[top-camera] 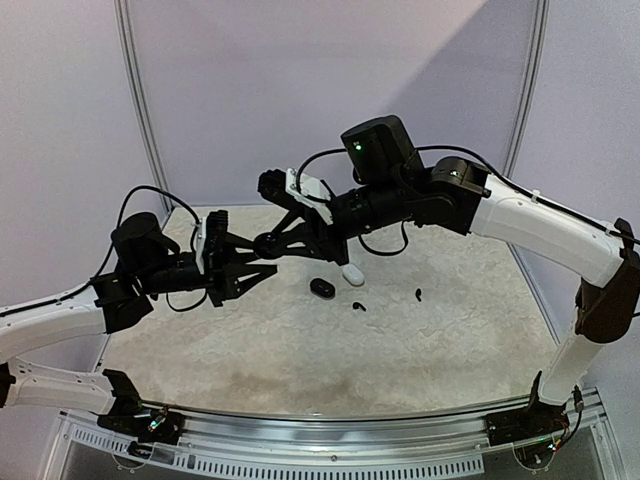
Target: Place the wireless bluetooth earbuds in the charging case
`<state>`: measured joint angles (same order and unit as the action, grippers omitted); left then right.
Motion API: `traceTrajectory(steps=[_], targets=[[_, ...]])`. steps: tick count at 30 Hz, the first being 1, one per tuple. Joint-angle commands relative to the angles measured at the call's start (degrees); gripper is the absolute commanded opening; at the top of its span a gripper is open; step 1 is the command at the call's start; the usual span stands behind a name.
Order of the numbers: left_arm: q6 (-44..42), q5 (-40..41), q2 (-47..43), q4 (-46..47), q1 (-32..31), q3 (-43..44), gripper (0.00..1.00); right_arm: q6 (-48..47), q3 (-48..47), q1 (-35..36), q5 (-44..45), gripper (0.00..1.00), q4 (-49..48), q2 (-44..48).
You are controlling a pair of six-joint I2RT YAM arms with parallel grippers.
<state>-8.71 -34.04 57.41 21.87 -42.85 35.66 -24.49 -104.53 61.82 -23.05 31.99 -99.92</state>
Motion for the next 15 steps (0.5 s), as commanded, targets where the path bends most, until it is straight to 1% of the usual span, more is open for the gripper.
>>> traceTrajectory(steps=[1, 3, 7, 12, 14, 15], targets=[[1.5, -0.1, 0.7, 2.2, -0.8, 1.4, 0.32, -0.2, 0.6, 0.2, -0.4, 0.0, 0.5, 0.4], [1.8, -0.5, 0.7, 2.4, -0.8, 1.5, 0.3, -0.3, 0.6, 0.2, -0.3, 0.0, 0.5, 0.4], [2.3, -0.7, 0.8, 2.8, -0.8, 1.7, 0.29, -0.3, 0.6, 0.2, -0.1, 0.0, 0.5, 0.2], [2.2, -1.1, 0.8, 2.6, -0.8, 1.7, 0.2, -0.3, 0.5, 0.2, -0.2, 0.0, 0.5, 0.1], [2.5, -1.2, 0.8, 2.8, -0.8, 1.7, 0.2, -0.4, 0.5, 0.2, 0.0, 0.0, 0.6, 0.0], [2.6, -1.3, 0.8, 2.8, -0.8, 1.7, 0.21, -0.4, 0.5, 0.2, 0.2, 0.0, 0.8, 0.0]])
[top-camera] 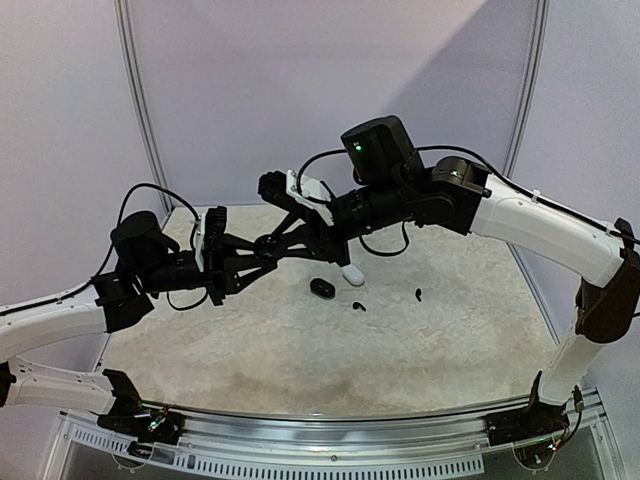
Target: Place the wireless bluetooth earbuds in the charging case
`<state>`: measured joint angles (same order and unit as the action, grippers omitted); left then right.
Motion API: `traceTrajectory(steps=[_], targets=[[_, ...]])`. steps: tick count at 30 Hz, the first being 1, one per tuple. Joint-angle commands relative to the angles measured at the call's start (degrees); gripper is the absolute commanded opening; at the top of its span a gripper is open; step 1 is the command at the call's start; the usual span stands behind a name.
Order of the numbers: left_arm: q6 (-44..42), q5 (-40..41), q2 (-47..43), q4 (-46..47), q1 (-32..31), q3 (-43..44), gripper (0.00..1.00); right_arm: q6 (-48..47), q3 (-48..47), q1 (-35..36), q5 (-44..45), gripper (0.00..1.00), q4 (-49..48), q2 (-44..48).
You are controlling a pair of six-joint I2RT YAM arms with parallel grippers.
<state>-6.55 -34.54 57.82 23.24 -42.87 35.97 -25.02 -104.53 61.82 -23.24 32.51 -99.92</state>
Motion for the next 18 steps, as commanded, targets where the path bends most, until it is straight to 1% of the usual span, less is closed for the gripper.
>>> traceTrajectory(steps=[1, 6, 14, 18], targets=[[0.6, -0.8, 0.4, 1.4, -0.8, 1.4, 0.22, 0.0, 0.5, 0.2, 0.5, 0.0, 0.3, -0.2], [0.8, -1.0, 0.3, 1.7, -0.8, 1.5, 0.22, 0.0, 0.3, 0.2, 0.5, 0.0, 0.4, -0.4], [1.3, -1.6, 0.3, 1.8, -0.8, 1.5, 0.28, -0.5, 0.4, 0.2, 1.2, 0.0, 0.8, -0.4], [1.3, -2.1, 0.4, 2.0, -0.8, 1.5, 0.28, -0.5, 0.3, 0.2, 1.2, 0.0, 0.8, -0.3]])
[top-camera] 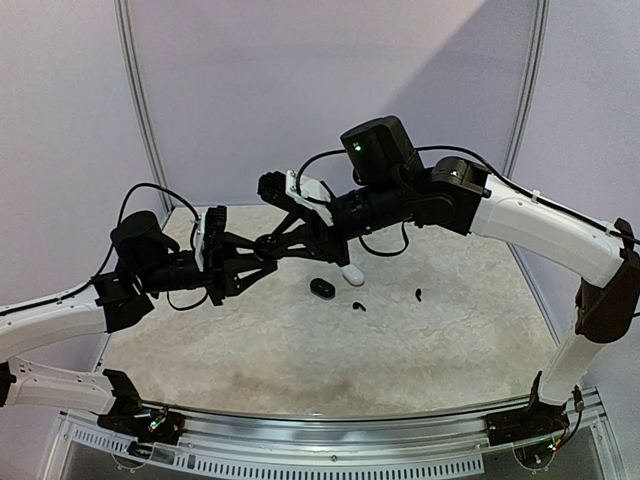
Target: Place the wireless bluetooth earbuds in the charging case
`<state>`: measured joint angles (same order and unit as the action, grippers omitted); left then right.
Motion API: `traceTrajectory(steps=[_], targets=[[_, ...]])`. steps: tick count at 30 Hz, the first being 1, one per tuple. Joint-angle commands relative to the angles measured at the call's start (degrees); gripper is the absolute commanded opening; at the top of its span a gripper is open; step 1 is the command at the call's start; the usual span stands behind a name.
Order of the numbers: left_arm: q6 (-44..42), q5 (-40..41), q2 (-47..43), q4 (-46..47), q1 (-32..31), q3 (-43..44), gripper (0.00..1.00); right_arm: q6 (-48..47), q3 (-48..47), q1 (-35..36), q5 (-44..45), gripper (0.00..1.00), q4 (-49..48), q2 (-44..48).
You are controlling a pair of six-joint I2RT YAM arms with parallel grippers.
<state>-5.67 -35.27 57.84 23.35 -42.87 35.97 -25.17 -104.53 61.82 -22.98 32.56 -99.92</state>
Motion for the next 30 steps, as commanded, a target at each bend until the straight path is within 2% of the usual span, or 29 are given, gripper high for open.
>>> traceTrajectory(steps=[1, 6, 11, 15, 19, 20, 21, 24, 26, 27, 30], targets=[[0.4, -1.5, 0.3, 2.1, -0.8, 1.4, 0.28, -0.3, 0.3, 0.2, 1.0, 0.0, 0.8, -0.3], [0.4, -1.8, 0.0, 2.0, -0.7, 1.4, 0.33, -0.3, 0.3, 0.2, 1.1, 0.0, 0.8, -0.5], [0.4, -2.1, 0.0, 2.7, -0.7, 1.3, 0.28, -0.3, 0.2, 0.2, 1.0, 0.0, 0.7, -0.5], [0.3, -2.9, 0.2, 2.8, -0.7, 1.4, 0.18, -0.3, 0.2, 0.2, 0.8, 0.0, 0.7, -0.5], [0.3, -2.8, 0.1, 3.0, -0.7, 1.4, 0.0, -0.3, 0.4, 0.2, 0.7, 0.0, 0.8, -0.7], [0.3, -2.7, 0.0, 3.2, -0.7, 1.3, 0.0, -0.3, 0.4, 0.2, 0.8, 0.0, 0.8, -0.7], [0.2, -2.5, -0.1, 3.3, -0.7, 1.2, 0.0, -0.2, 0.5, 0.2, 1.0, 0.03, 0.7, -0.8], [-1.1, -1.8, -0.2, 3.2, -0.7, 0.7, 0.0, 0.3, 0.8, 0.2, 2.1, 0.29, -0.4, -0.9], [-2.4, -1.4, -0.3, 2.5, -0.7, 0.8, 0.0, 0.8, 1.0, 0.2, 3.0, 0.42, -1.3, -0.9], [-3.3, -1.5, -0.3, 2.0, -0.8, 0.7, 0.0, 1.0, 1.2, 0.2, 3.4, 0.46, -1.8, -0.9], [-6.0, -2.7, -0.7, 0.4, -1.0, 0.7, 0.0, 1.6, 1.1, 0.2, 5.1, 0.5, -2.8, -1.2]])
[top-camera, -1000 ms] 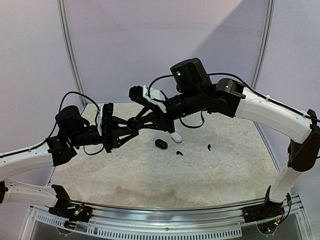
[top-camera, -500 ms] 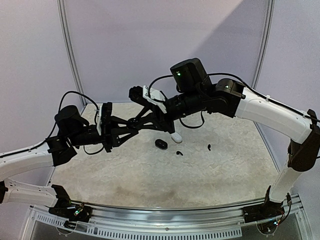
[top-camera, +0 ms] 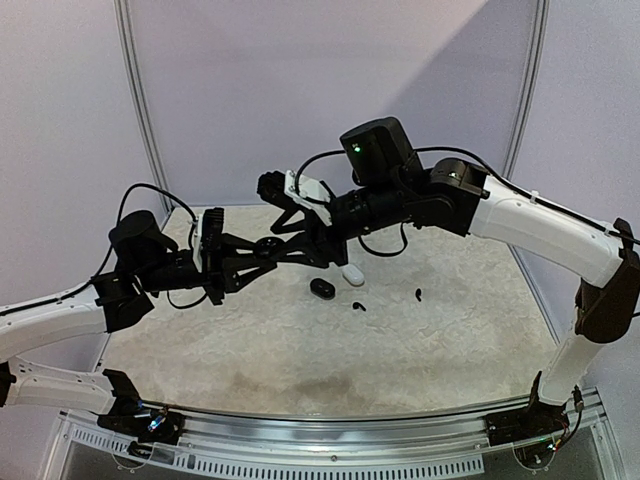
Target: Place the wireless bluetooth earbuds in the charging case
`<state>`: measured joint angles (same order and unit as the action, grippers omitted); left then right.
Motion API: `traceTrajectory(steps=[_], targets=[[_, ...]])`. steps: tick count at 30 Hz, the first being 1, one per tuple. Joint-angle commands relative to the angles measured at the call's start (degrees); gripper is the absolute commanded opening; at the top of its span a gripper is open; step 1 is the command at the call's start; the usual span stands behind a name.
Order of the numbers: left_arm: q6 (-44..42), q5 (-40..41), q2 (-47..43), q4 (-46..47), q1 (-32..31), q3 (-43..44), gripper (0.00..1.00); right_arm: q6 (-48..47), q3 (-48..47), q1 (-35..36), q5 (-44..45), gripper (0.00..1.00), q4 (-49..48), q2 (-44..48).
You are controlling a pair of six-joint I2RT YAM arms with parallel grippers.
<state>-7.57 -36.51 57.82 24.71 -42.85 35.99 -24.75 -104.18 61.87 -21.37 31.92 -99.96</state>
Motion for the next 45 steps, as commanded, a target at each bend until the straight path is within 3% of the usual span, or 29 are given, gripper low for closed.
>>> traceTrajectory(steps=[1, 10, 45], targets=[[-5.5, -2.1, -0.7, -1.8, -1.1, 0.6, 0.0, 1.4, 0.6, 0.1, 3.9, 0.5, -2.3, -1.2], [-13.3, -0.3, -1.3, -9.8, -1.4, -0.5, 0.0, 2.2, -0.6, 0.1, 4.3, 0.5, -3.2, -1.2], [-10.1, -0.8, -3.0, -5.0, -1.3, -2.6, 0.0, 6.2, -3.4, -2.4, 5.7, 0.44, -0.3, -4.1]])
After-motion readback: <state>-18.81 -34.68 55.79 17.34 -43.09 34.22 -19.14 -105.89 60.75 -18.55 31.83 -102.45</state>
